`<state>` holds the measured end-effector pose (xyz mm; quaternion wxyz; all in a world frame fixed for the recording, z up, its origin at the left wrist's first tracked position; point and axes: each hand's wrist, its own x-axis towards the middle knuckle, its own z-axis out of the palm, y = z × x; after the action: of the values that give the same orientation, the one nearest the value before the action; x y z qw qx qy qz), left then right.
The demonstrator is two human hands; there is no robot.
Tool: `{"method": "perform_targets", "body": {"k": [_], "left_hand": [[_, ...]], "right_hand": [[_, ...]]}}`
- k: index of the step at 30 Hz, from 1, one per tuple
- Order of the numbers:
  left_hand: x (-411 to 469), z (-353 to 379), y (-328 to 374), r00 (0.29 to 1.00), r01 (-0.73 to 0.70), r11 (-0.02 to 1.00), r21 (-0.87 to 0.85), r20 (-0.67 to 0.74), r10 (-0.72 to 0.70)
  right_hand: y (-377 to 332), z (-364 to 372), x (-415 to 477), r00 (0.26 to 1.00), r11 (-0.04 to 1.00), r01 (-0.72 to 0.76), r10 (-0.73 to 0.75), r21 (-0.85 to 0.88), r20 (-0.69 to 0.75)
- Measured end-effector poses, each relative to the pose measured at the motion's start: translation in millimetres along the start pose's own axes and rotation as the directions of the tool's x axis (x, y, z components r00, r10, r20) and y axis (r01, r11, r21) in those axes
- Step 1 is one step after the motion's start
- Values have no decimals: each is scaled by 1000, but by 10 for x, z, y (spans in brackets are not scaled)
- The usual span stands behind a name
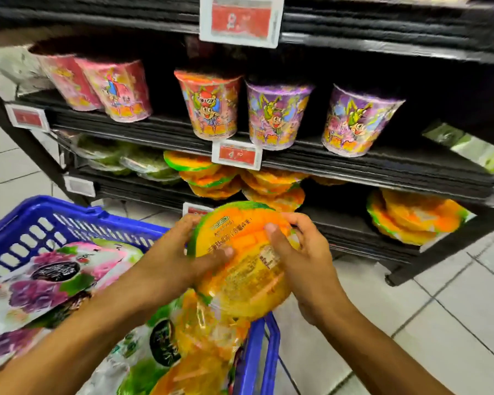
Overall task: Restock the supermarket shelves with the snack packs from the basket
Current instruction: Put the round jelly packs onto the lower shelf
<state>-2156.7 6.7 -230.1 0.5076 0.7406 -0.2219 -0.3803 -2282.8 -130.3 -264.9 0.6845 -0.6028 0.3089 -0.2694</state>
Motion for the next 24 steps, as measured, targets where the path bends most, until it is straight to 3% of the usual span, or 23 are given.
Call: {"method": "perform_targets", "body": {"k": [4,6,10,12,19,24], "left_hand": [[194,339,248,989,-144,989,13,-12,145],[358,544,289,983,-182,983,-12,-25,182],[703,988,269,996,-90,994,-68,-19,89],[844,1186,252,998,-56,998,-37,-29,55],[1299,1561,-5,977,196,973,118,58,-204],[1368,1701,-218,983,182,974,133,10,-185]], "right_hand": [[-40,-337,-22,983,963,-123,151,239,-101],[-16,-546,-62,980,939,-114,160,323,-118],[148,-844,-121,971,961,-178,205,210,-119],[239,-919,-102,951,944,-232,271,234,-151],[588,-1103,134,924,971,-167,214,170,-318],[797,-1160,340,905,966,-180,237,184,-355]]}}
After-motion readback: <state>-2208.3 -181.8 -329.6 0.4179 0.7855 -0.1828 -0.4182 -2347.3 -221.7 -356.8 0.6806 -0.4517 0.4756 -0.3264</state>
